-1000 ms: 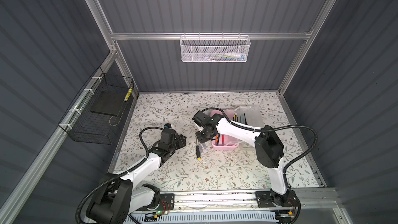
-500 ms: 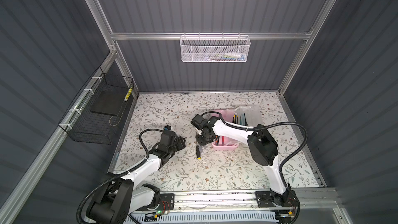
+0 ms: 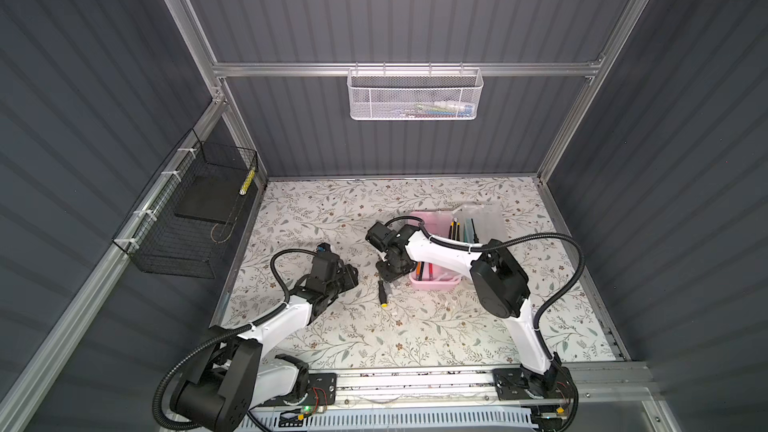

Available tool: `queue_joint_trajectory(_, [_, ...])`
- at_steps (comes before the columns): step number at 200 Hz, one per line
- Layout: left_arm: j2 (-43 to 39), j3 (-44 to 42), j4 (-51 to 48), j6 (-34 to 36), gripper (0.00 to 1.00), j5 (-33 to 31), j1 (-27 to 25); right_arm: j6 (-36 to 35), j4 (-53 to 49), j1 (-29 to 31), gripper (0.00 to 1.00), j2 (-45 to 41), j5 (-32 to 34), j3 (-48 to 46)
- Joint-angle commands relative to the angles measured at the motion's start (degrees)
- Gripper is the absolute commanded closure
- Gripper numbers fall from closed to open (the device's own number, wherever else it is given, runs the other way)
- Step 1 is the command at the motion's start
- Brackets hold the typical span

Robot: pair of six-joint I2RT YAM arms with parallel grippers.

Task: Pack the tool kit
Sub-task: 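Lower the right gripper onto a clear-handled screwdriver and close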

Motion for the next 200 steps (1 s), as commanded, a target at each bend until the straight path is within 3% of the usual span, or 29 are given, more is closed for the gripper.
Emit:
queue_joint_trajectory(1, [0.8,0.3,0.6,-0.1,0.46,0.1,0.4,-0.2,-2.1,0.1,0.70,2.0,0.9,1.9])
queue_joint_trajectory(168, [0.4,0.4,0.7,0.6,0.46,-0.8,0.9,-0.6,-3.5,0.0,0.76,5.8,0.0,4.6])
queue_joint_trajectory(200, [0.4,0.6,0.5,0.6,0.46,-0.9,0.9,-0.3,-2.3,0.0,0.82,5.5,-0.3,3.5])
